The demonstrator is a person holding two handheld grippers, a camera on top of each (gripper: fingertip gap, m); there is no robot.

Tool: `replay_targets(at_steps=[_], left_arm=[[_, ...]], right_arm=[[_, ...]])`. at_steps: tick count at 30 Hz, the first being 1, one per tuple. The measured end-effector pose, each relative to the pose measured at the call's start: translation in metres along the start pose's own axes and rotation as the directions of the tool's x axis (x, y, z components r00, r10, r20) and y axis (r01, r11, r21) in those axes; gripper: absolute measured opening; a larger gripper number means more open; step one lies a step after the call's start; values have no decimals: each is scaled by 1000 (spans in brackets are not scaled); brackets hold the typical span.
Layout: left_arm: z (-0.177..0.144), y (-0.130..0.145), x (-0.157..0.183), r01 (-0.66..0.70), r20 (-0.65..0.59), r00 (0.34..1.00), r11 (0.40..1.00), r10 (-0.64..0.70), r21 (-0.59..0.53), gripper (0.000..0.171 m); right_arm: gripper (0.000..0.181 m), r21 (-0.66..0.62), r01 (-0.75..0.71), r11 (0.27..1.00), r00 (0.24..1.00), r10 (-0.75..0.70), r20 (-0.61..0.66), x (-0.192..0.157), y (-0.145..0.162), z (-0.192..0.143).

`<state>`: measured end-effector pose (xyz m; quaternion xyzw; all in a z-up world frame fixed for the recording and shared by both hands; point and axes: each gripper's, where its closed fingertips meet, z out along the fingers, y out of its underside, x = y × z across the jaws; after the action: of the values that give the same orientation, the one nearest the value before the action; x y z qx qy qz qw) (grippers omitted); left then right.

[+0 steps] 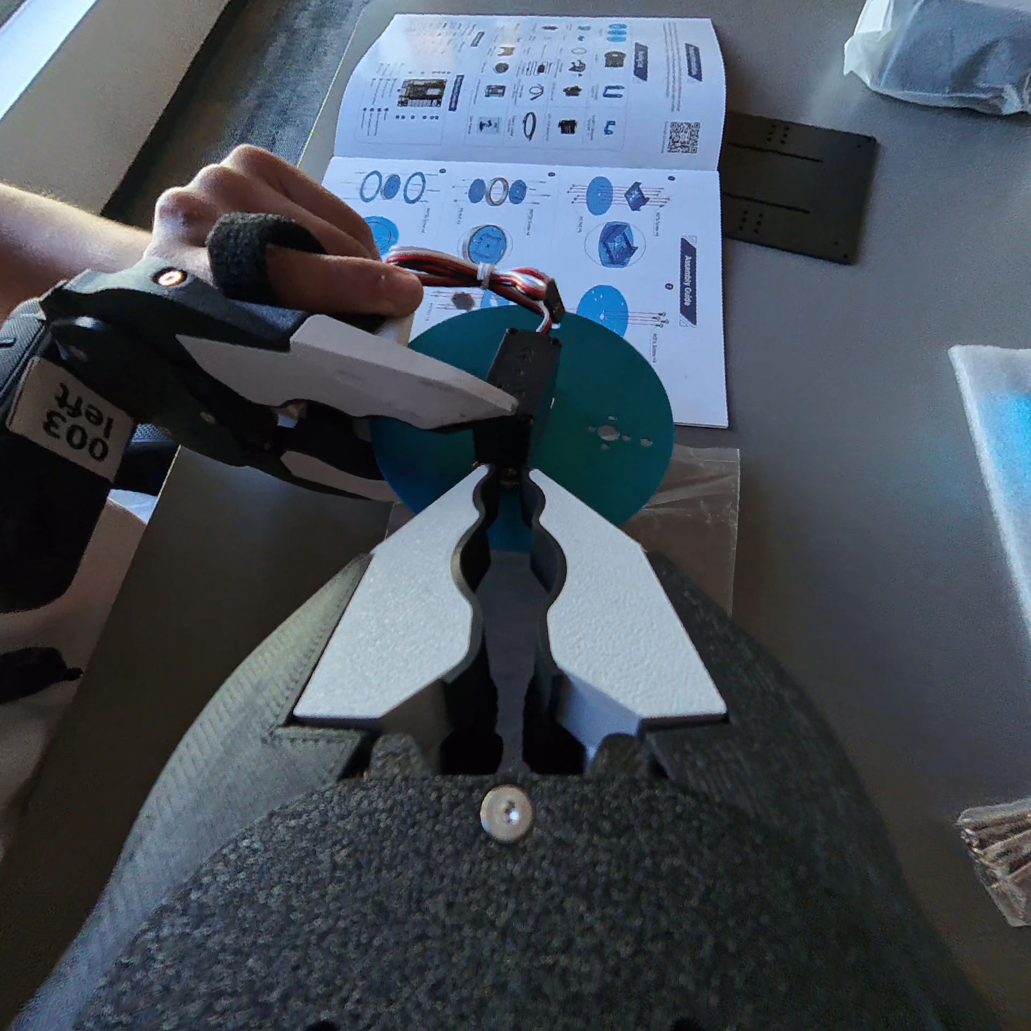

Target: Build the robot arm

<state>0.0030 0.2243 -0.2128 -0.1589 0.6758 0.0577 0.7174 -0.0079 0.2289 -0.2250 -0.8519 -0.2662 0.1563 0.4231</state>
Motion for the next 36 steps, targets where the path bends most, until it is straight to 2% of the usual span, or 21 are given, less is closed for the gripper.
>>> replay_targets(at_steps=[14, 20, 24, 27, 29, 36], left_arm=[[-1, 1, -4, 18, 13, 1000, 1000, -18, 2, 35], [-1, 3, -5, 24, 16, 1000, 1000, -24, 2, 35], [-1, 4, -6, 43, 12, 999, 999, -43, 3, 35], [-1, 5, -6, 56, 9, 998, 998, -56, 5, 35], [-1, 4, -6, 55, 6, 998, 998, -55, 8, 35], [0, 3, -3, 46, -5, 999, 999, -46, 7, 35]], right_arm=[[9, 5, 4, 1000, 1000, -4, -8, 0, -4, -2], [16, 49, -1, 999, 1000, 0, 23, -3, -10, -7], [41, 158, 79, 984, 991, -95, 95, -13, -12, -14], [62, 221, 43, 974, 979, -85, 183, -26, -8, -15], [74, 222, 22, 975, 979, -65, 191, -27, -3, -10], [76, 204, 70, 976, 980, -105, 169, -31, -1, -1]])
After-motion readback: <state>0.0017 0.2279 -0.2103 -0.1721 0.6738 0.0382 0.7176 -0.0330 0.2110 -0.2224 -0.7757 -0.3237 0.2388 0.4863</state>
